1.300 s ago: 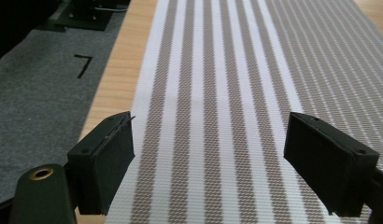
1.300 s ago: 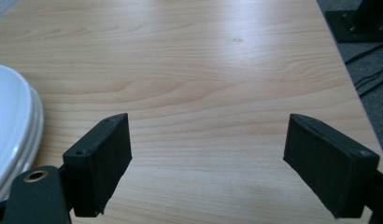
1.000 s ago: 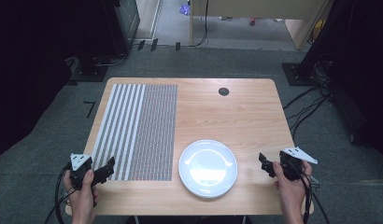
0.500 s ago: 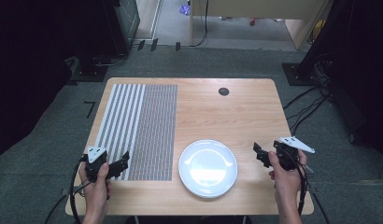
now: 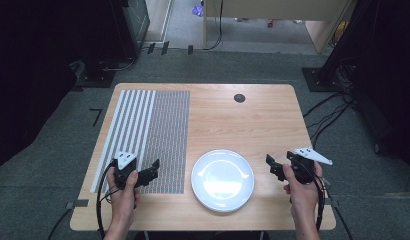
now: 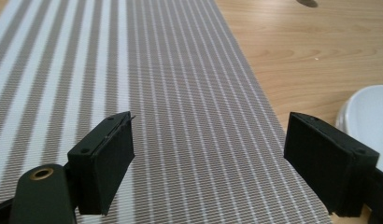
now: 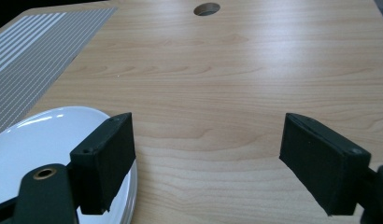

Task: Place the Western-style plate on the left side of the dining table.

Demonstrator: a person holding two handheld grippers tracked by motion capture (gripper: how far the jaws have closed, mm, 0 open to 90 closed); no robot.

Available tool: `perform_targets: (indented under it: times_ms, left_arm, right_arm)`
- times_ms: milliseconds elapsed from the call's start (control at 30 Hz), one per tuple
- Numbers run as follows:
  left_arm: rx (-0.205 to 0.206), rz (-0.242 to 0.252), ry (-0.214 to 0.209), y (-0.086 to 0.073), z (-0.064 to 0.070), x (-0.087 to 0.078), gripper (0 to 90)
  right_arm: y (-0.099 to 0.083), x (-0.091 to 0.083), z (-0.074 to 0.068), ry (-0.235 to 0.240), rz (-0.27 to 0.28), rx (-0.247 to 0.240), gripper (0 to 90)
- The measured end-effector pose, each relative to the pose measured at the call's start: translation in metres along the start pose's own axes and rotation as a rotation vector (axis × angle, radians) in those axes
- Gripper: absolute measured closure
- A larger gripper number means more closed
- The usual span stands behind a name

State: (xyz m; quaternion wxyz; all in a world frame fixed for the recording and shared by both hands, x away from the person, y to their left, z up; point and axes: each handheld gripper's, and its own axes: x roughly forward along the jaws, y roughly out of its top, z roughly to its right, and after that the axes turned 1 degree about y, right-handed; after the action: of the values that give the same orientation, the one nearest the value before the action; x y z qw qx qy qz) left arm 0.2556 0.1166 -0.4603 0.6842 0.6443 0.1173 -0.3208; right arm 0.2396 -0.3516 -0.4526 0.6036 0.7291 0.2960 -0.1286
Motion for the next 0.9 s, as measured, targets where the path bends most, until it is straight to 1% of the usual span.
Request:
perform_targets:
  times_ms: [67,100,133,200,267,300,433,733,767,900]
  left_arm:
    - [0.01,-0.002,-0.013,-0.001,0.005,0.001,16.4]
    - [0.016,-0.005,-0.026,-0.001,0.01,0.003,16.4]
    - [0.016,-0.005,-0.026,-0.001,0.01,0.003,16.4]
    - [0.022,-0.005,-0.037,-0.002,0.014,0.004,16.4]
    - [0.031,-0.009,-0.057,-0.003,0.021,0.004,16.4]
    - [0.031,-0.009,-0.057,-0.003,0.021,0.004,16.4]
    - [0.04,-0.011,-0.076,-0.004,0.029,0.007,16.3]
    - [0.056,-0.025,-0.112,-0.007,0.045,0.012,16.4]
    - [0.06,-0.026,-0.118,-0.008,0.048,0.013,16.4]
    - [0.071,-0.032,-0.139,-0.01,0.055,0.015,16.4]
  right_arm:
    - [-0.003,0.001,0.0,0.004,-0.004,0.002,18.0]
    - [-0.006,0.003,0.0,0.01,-0.013,0.005,18.1]
    - [-0.006,0.003,0.0,0.01,-0.013,0.005,18.1]
    - [-0.008,0.004,-0.001,0.014,-0.018,0.005,18.2]
    - [-0.011,0.007,-0.004,0.024,-0.027,0.006,18.1]
    - [-0.011,0.007,-0.004,0.024,-0.027,0.006,18.1]
    - [-0.014,0.009,-0.009,0.046,-0.032,-0.005,18.1]
    - [-0.016,0.011,-0.016,0.064,-0.036,-0.012,18.0]
    - [-0.017,0.011,-0.017,0.065,-0.039,-0.009,18.0]
    - [-0.018,0.015,-0.022,0.075,-0.054,-0.023,17.8]
